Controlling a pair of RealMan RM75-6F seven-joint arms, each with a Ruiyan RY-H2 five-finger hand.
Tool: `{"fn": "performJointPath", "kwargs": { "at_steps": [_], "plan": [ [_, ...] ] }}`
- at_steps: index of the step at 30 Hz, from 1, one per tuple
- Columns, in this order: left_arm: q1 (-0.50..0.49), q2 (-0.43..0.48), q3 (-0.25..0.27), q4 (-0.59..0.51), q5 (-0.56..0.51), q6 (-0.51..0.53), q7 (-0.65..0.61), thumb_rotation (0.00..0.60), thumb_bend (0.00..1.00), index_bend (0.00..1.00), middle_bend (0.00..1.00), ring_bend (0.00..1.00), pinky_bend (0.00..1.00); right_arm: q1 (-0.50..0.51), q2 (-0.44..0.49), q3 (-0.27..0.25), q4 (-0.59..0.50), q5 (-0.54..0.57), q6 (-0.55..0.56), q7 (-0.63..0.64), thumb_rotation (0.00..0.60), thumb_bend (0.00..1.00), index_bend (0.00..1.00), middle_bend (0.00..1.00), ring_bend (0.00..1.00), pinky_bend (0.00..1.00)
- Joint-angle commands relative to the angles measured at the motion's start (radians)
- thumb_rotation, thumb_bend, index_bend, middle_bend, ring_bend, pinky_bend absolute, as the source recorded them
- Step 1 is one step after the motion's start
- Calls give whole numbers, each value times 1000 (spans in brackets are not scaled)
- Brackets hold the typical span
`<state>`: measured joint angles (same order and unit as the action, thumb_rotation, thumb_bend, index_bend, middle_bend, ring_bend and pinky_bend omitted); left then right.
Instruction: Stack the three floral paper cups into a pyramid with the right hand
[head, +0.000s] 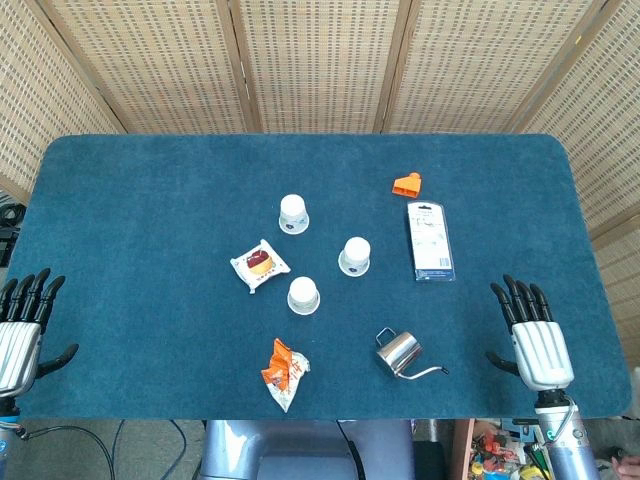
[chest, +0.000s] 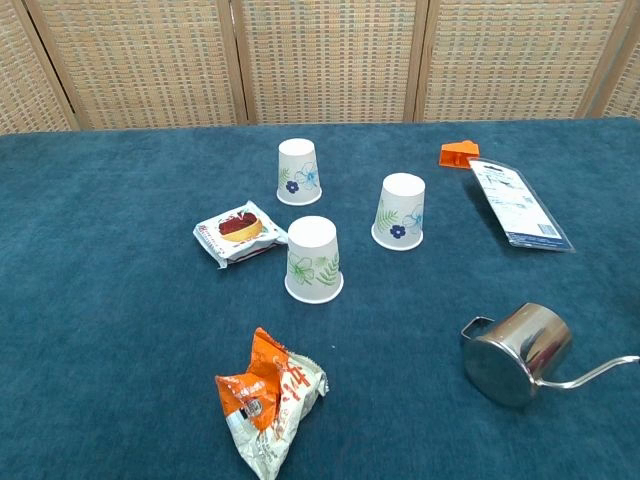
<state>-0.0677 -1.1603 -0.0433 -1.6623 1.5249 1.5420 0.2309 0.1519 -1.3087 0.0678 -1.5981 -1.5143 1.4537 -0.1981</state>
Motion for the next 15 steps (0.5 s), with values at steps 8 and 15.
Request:
{"fn": "performJointPath", "kwargs": {
  "at_steps": [8, 15],
  "plan": [
    [3, 3, 3, -5, 7, 7, -1, 600, 200, 0, 0, 0, 0, -4, 9, -3, -12, -7, 6, 14, 600, 41, 0, 0, 0, 0],
    [1, 3, 4, -4, 11, 4, -4, 600, 200, 0, 0, 0, 0, -1, 5, -3, -12, -13, 6, 10, 600, 41, 0, 0, 0, 0]
  ]
}}
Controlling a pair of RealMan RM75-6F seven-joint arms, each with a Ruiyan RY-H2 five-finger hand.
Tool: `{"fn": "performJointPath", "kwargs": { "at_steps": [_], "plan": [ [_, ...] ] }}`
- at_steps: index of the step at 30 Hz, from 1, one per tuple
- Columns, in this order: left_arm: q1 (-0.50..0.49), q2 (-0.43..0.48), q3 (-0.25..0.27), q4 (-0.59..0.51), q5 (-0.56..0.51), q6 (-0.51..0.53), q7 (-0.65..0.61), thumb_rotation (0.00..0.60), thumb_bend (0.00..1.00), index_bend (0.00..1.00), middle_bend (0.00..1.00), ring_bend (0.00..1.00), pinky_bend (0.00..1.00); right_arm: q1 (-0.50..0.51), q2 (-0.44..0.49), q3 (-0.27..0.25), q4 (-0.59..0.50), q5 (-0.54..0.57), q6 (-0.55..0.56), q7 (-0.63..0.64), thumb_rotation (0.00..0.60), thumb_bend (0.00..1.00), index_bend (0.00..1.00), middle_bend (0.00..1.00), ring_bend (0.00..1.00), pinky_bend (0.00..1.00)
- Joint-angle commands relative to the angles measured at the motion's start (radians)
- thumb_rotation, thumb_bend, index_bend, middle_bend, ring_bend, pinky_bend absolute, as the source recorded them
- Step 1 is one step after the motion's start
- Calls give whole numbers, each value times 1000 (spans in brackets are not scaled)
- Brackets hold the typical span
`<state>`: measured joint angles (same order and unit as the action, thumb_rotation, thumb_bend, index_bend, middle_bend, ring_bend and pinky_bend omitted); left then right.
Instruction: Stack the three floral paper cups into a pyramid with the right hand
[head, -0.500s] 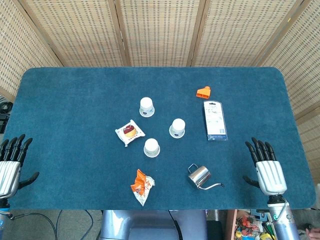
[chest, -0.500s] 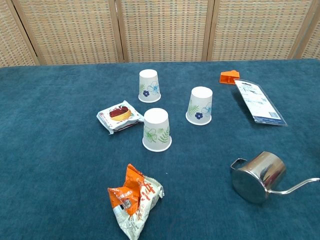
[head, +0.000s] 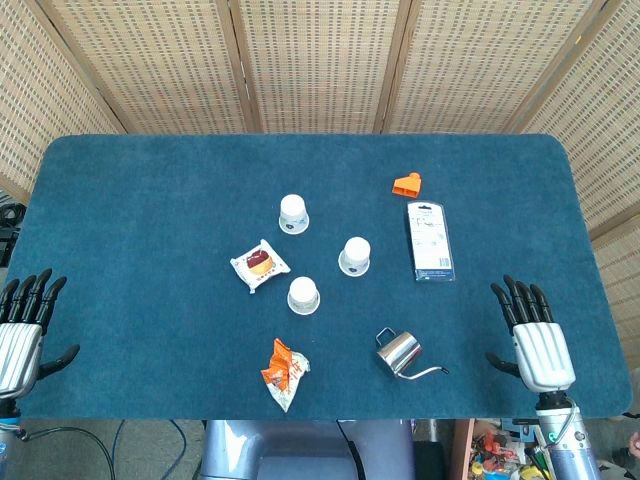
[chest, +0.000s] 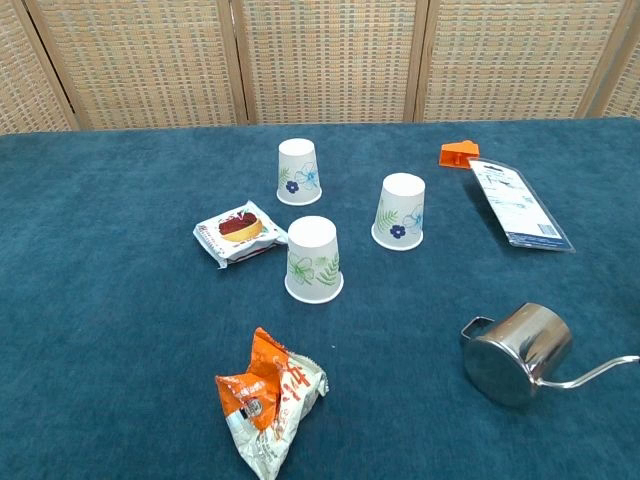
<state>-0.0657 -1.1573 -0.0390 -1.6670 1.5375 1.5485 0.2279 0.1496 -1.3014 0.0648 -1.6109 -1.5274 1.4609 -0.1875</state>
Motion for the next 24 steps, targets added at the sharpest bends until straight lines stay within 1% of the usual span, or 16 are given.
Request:
{"fn": "performJointPath", "kwargs": {
  "at_steps": [1, 10, 16, 19, 24],
  "plan": [
    [-1, -1, 0, 2, -4, -4, -2, 600, 200, 0, 0, 0, 0, 1, -3, 0, 2, 0, -3, -1, 600, 41, 0, 0, 0, 0],
    [-3, -2, -1, -1, -7, -8, 6, 600, 200, 0, 0, 0, 0, 4, -1, -3, 9, -2, -9, 7, 600, 41, 0, 0, 0, 0],
    [-1, -1, -1, -4, -7, -5, 7, 600, 199, 0, 0, 0, 0, 4, -6, 1, 11, -36, 21, 37, 600, 41, 2, 0, 0, 0],
    [-2, -1, -1, -4, -9, -7, 6, 600, 200, 0, 0, 0, 0, 4, -10, 2, 15, -49, 35, 51, 600, 41, 33, 0, 0, 0],
    [-3, -2, -3, -4, -14, -10, 10, 600, 200, 0, 0, 0, 0, 15, -4, 12, 0, -62, 36, 73, 600, 41, 145, 0, 0, 0]
  ]
}}
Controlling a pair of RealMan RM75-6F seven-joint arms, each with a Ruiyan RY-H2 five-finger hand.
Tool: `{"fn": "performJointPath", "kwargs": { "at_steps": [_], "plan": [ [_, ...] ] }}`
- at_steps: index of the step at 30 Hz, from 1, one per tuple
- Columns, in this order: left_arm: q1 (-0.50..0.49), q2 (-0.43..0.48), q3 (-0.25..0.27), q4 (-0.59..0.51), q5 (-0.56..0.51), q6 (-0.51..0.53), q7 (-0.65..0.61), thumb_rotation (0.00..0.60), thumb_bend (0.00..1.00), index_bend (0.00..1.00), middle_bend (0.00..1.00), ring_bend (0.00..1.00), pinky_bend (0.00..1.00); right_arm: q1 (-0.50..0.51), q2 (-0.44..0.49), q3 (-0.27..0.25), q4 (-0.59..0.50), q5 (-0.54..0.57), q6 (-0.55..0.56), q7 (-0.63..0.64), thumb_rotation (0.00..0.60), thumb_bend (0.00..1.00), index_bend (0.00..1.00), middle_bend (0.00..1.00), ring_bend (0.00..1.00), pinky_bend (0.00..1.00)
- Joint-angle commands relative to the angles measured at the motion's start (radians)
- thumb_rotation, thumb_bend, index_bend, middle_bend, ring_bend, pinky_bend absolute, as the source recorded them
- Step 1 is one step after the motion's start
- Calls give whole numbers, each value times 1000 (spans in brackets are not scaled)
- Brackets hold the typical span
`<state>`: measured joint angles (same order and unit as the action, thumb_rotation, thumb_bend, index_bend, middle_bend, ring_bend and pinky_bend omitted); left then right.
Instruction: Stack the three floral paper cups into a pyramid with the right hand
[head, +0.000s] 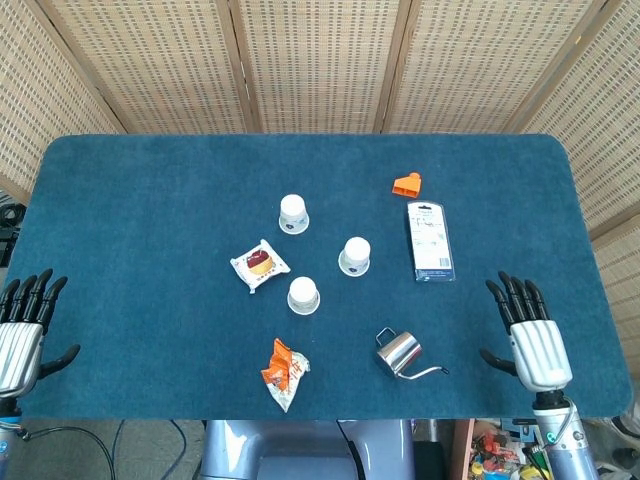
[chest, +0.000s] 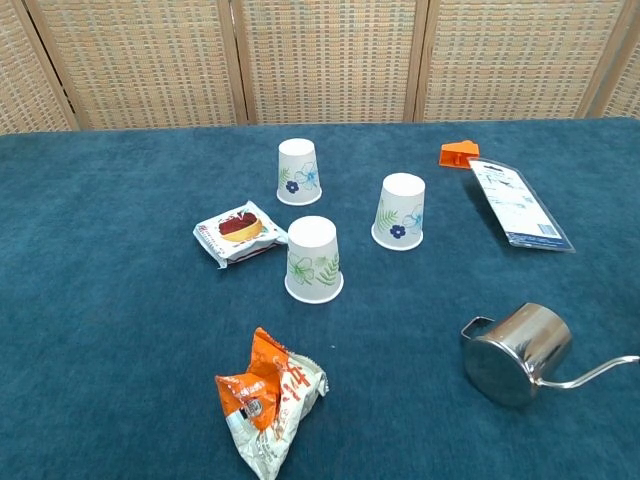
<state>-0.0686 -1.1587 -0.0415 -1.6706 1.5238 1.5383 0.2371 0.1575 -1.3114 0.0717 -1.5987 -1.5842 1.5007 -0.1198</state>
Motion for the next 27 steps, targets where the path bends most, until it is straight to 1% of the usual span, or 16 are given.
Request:
{"fn": "performJointPath", "kwargs": {
  "at_steps": [1, 4, 10, 14, 18, 20, 24, 27],
  "plan": [
    [0, -1, 0, 0, 0, 0, 3, 600, 200, 0, 0, 0, 0, 14, 11, 9, -24, -11, -6, 6, 600, 41, 160, 0, 0, 0],
    [0, -1, 1, -1, 1, 0, 7, 600, 200, 0, 0, 0, 0, 36, 25, 22, -67, -18, -26, -11, 600, 41, 191, 0, 0, 0],
    [2, 0, 0, -1, 3, 6, 2, 600, 200, 0, 0, 0, 0, 78, 34, 41, -142, 9, -91, -74, 600, 41, 193, 0, 0, 0],
    [2, 2, -1, 0, 1, 7, -4, 600, 200, 0, 0, 0, 0, 102, 25, 50, -175, 26, -126, -110, 600, 41, 193, 0, 0, 0],
    [3, 3, -1, -1, 3, 7, -5, 600, 200, 0, 0, 0, 0, 140, 19, 61, -216, 52, -185, -156, 600, 41, 193, 0, 0, 0],
    [2, 3, -1, -1, 3, 7, -4, 600, 200, 0, 0, 0, 0, 165, 14, 75, -239, 67, -217, -180, 600, 41, 193, 0, 0, 0],
    [2, 1, 0, -1, 4, 5, -1, 600, 200, 0, 0, 0, 0, 234, -6, 118, -294, 132, -299, -248, 600, 41, 193, 0, 0, 0],
    [0, 0, 1, 0, 4, 2, 1, 600, 200, 0, 0, 0, 0, 308, -44, 164, -335, 216, -374, -329, 600, 41, 193, 0, 0, 0]
  ]
}}
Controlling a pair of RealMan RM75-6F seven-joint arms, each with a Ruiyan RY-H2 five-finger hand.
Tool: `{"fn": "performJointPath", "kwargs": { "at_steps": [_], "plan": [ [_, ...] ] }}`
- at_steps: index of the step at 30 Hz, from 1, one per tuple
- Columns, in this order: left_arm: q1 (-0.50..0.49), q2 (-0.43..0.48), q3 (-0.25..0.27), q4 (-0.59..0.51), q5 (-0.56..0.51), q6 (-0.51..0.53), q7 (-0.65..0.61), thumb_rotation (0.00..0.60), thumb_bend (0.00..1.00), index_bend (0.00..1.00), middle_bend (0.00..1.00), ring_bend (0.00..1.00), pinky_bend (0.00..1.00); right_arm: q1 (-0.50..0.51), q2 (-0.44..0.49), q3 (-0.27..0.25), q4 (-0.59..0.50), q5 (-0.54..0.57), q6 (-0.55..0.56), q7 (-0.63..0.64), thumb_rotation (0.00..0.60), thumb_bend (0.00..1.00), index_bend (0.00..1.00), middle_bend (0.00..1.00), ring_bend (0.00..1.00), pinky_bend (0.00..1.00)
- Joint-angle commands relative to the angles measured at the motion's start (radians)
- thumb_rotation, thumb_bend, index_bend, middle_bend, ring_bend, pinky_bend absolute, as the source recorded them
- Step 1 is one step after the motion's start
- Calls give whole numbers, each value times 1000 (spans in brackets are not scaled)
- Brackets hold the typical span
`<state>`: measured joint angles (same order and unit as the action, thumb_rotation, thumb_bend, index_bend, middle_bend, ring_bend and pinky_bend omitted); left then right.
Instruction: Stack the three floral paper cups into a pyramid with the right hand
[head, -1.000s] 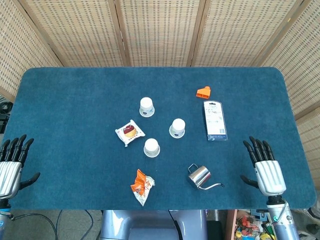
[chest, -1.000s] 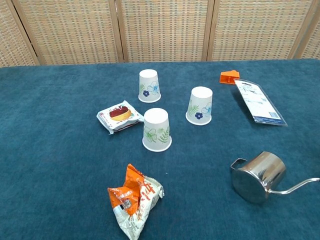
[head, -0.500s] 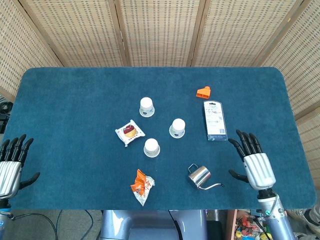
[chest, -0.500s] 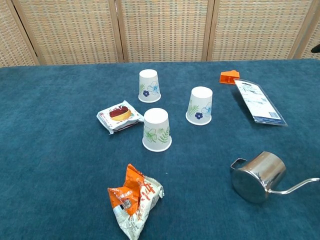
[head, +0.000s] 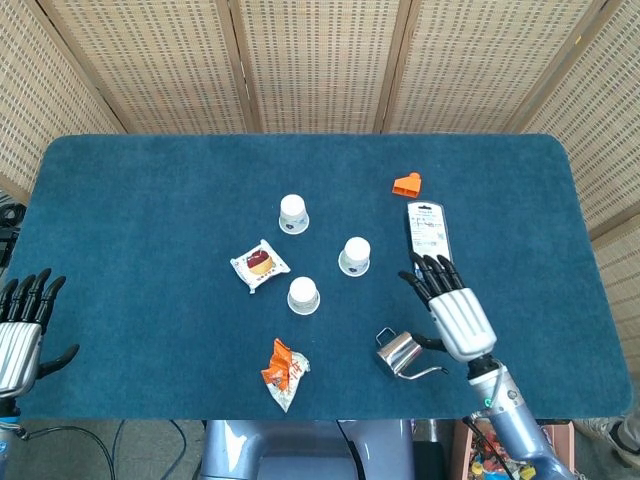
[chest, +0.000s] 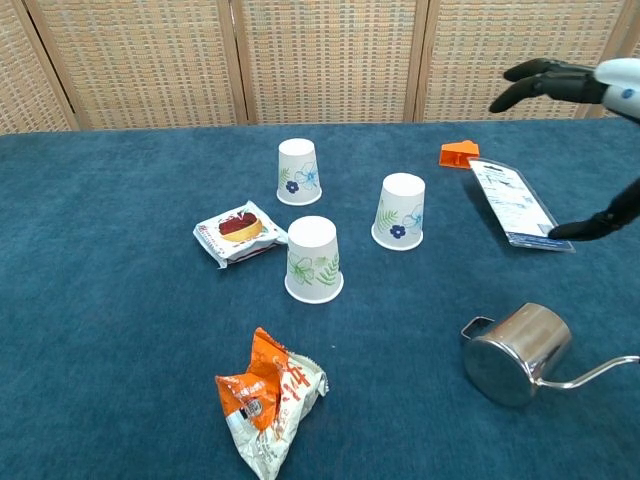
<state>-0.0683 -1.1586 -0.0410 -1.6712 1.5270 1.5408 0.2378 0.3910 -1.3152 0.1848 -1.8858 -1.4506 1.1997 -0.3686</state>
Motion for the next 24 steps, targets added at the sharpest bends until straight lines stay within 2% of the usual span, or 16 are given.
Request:
{"fn": "performJointPath", "kwargs": {
  "at_steps": [1, 6, 12, 20, 24],
  "plan": [
    [-1, -1, 1, 0, 1, -1, 0, 600, 200, 0, 0, 0, 0, 107, -60, 69, -63, 124, -101, -115, 600, 41, 193, 0, 0, 0],
    [-2, -1, -1, 3, -3, -5, -5, 600, 200, 0, 0, 0, 0, 197, -126, 109, -88, 271, -142, -234, 600, 41, 193, 0, 0, 0],
    [-5, 0, -4, 9, -13, -12, -18, 600, 200, 0, 0, 0, 0, 314, -231, 135, -55, 417, -151, -364, 600, 42, 193, 0, 0, 0],
    [-11, -1, -7, 18, -27, -28, -32, 600, 199, 0, 0, 0, 0, 419, -339, 131, 48, 563, -153, -424, 600, 41, 193, 0, 0, 0],
    [-14, -2, -7, 21, -32, -35, -35, 600, 199, 0, 0, 0, 0, 456, -376, 132, 101, 601, -159, -424, 600, 41, 193, 0, 0, 0]
  ]
}}
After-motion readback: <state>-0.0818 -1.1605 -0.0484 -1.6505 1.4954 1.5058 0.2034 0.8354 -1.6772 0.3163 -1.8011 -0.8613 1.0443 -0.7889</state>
